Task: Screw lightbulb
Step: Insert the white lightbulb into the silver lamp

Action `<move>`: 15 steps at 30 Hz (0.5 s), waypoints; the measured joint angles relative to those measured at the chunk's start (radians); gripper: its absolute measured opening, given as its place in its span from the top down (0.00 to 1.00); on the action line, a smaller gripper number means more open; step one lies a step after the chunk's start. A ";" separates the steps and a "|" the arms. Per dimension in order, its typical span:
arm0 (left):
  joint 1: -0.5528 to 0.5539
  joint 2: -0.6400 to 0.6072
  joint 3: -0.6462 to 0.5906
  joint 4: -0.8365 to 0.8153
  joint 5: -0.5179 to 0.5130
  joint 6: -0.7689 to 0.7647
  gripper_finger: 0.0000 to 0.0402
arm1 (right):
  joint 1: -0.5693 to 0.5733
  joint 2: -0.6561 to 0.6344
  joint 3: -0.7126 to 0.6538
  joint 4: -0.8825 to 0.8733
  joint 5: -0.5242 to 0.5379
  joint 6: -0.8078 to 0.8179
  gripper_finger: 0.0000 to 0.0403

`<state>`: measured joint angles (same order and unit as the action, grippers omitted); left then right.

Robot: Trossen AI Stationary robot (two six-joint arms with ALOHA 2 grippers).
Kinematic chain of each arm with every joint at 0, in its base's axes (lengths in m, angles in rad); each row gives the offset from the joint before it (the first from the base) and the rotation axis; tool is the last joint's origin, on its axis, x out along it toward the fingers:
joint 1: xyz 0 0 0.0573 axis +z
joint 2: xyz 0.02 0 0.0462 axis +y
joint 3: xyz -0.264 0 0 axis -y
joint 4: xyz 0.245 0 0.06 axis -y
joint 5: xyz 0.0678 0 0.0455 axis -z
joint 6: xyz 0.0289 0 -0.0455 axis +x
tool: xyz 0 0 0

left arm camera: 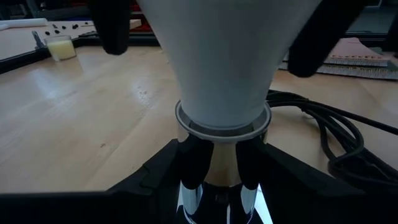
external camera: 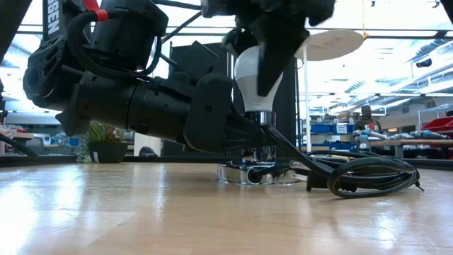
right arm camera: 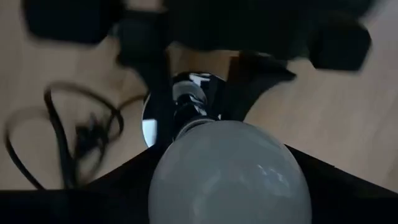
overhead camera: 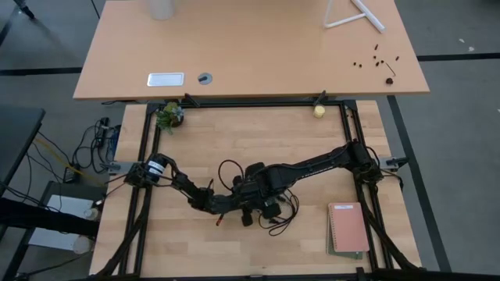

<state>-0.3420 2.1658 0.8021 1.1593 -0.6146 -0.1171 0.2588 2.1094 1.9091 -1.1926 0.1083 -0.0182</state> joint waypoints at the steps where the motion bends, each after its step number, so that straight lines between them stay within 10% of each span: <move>1: 0.000 0.000 0.000 0.001 0.003 -0.001 0.54 | -0.001 0.000 0.000 0.003 -0.001 0.081 0.31; 15: 0.000 0.000 -0.002 0.000 -0.007 -0.006 0.54 | -0.017 0.000 0.000 0.003 -0.002 0.786 0.31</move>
<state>-0.3420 2.1658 0.8001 1.1598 -0.6216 -0.1234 0.2414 2.1090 1.9087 -1.1900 0.1066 0.7678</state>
